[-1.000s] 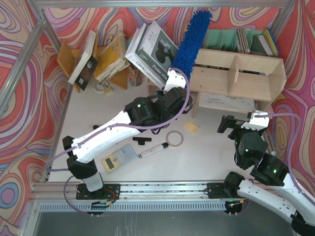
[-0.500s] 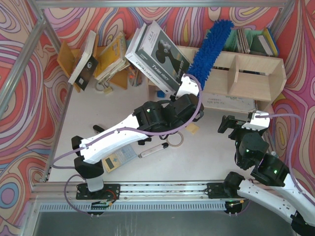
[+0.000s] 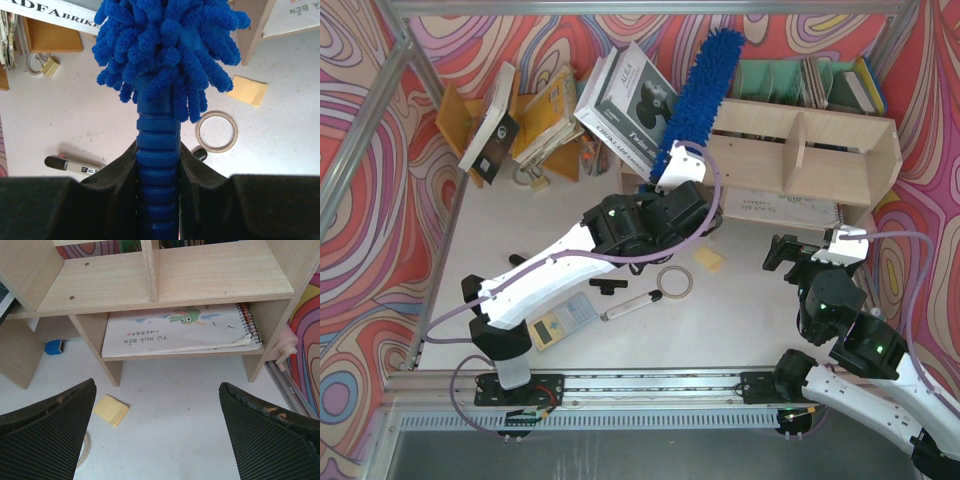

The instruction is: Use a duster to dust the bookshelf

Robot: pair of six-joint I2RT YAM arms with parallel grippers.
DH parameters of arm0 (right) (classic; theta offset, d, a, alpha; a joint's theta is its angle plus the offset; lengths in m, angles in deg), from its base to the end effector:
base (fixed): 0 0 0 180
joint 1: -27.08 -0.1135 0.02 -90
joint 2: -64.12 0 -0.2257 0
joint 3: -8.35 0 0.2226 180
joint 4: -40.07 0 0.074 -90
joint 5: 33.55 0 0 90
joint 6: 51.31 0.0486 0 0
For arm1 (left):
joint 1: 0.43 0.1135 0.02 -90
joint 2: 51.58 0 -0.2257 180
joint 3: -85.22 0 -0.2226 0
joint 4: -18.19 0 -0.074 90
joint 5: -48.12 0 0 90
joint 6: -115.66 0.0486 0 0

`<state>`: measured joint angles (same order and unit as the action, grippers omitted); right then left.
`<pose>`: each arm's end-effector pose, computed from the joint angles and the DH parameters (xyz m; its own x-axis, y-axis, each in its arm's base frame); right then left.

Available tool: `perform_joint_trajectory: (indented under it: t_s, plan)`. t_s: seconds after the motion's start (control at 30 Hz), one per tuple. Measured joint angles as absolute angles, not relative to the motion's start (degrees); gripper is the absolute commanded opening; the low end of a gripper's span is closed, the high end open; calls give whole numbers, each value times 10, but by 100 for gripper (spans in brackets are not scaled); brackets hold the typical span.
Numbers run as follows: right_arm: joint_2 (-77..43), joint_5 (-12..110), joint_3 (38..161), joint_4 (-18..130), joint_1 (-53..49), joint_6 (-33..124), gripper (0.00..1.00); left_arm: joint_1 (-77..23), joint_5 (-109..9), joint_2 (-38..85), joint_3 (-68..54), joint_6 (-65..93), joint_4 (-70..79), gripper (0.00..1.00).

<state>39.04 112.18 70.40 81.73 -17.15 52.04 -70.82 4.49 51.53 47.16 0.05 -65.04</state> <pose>0.0957 0.0371 0.3348 -0.0114 0.1703 -0.9853 0.2056 0.9647 0.1644 0.1410 -0.2910 0.3977 -0.4177 0.2837 -0.8632 0.3281 0.9330 0.1478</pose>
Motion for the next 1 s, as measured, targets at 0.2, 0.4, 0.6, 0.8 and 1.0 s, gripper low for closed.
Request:
perform_joint_trajectory:
  t_s: [0.2,0.4,0.6,0.8,1.0]
  plan:
    - [390,1122,704,817,-171,521,98,-701,28,528,492,-3,-672,0]
    - [391,1122,704,817,-171,521,98,-701,-14,569,534,-6,-681,0]
    - [398,1122,704,817,-171,521,98,-708,-32,574,544,-12,-679,0]
    - [400,1123,704,817,-171,522,97,-744,-35,571,542,4,-666,0]
    - [400,1132,704,817,-171,522,97,-753,-23,533,492,24,-643,0]
